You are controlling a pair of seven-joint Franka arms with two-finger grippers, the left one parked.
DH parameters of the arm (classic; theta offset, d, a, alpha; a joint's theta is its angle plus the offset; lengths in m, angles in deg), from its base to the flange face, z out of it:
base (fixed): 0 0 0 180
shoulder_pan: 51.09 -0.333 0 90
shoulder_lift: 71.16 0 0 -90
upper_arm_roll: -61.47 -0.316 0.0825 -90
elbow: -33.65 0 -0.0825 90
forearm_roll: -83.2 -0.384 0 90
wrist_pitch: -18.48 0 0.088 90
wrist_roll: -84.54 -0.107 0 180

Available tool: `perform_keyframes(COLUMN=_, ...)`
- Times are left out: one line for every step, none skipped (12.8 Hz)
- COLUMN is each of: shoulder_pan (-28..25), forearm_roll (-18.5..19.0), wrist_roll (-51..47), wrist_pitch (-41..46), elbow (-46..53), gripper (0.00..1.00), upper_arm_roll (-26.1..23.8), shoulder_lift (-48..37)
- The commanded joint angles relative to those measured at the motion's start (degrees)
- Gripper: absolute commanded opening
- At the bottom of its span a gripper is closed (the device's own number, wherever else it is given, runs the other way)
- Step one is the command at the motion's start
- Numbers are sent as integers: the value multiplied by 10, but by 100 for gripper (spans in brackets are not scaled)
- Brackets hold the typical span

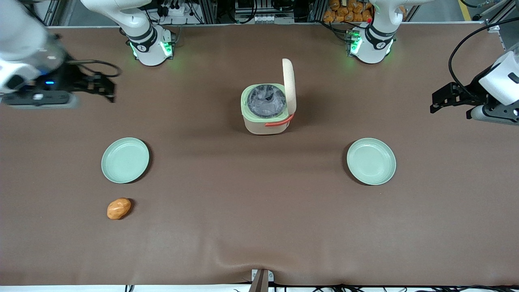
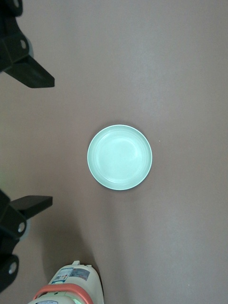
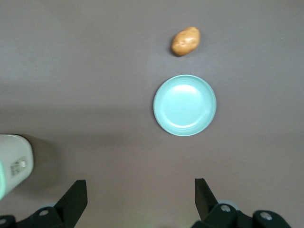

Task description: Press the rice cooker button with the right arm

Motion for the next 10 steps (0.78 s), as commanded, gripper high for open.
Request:
perform_keyframes(shoulder_pan=0, forearm_roll=-9, wrist_roll=45, wrist_pitch=-8, elbow=-30, gripper=100, upper_arm_roll=35, shoulder_lift=-21)
perform_keyframes(shoulder_pan=0, forearm_roll=-26, wrist_roll=62, wrist_pitch=-13, elbow=-37, gripper=100, upper_arm_roll=50, shoulder_lift=-23)
perform_keyframes(shoulder_pan=0, forearm_roll=-41, wrist_roll=86, wrist_pitch=-26, elbow=-49, gripper=100, upper_arm_roll=69, shoulder_lift=-24)
perform_keyframes(shoulder_pan=0, forearm_roll=-42, wrist_roll=108, wrist_pitch=-38, elbow=-62, gripper=100, upper_arm_roll=78, shoulder_lift=-30)
perform_keyframes(shoulder_pan=0, forearm_roll=-42, wrist_roll=114, wrist_pitch=-40, elbow=-63, gripper=100, upper_arm_roll=82, shoulder_lift=-31)
perform_keyframes(shoulder_pan=0, forearm_roll=-42, wrist_roll=119, wrist_pitch=-39, elbow=-63, gripper=100, upper_arm_roll=85, shoulder_lift=-31)
perform_keyframes(shoulder_pan=0, forearm_roll=-41, wrist_roll=124, wrist_pitch=-38, elbow=-63, gripper=100, upper_arm_roll=86, shoulder_lift=-31)
perform_keyframes(shoulder_pan=0, forearm_roll=-41, wrist_roll=124, wrist_pitch=-39, elbow=-61, gripper=100, upper_arm_roll=88, shoulder_lift=-31)
perform_keyframes(shoulder_pan=-1, forearm_roll=-41, wrist_roll=124, wrist_pitch=-39, elbow=-59, gripper=100, upper_arm_roll=96, shoulder_lift=-31)
perform_keyframes(shoulder_pan=-3, forearm_roll=-42, wrist_roll=124, wrist_pitch=-38, elbow=-57, gripper=100, upper_arm_roll=101, shoulder_lift=-31)
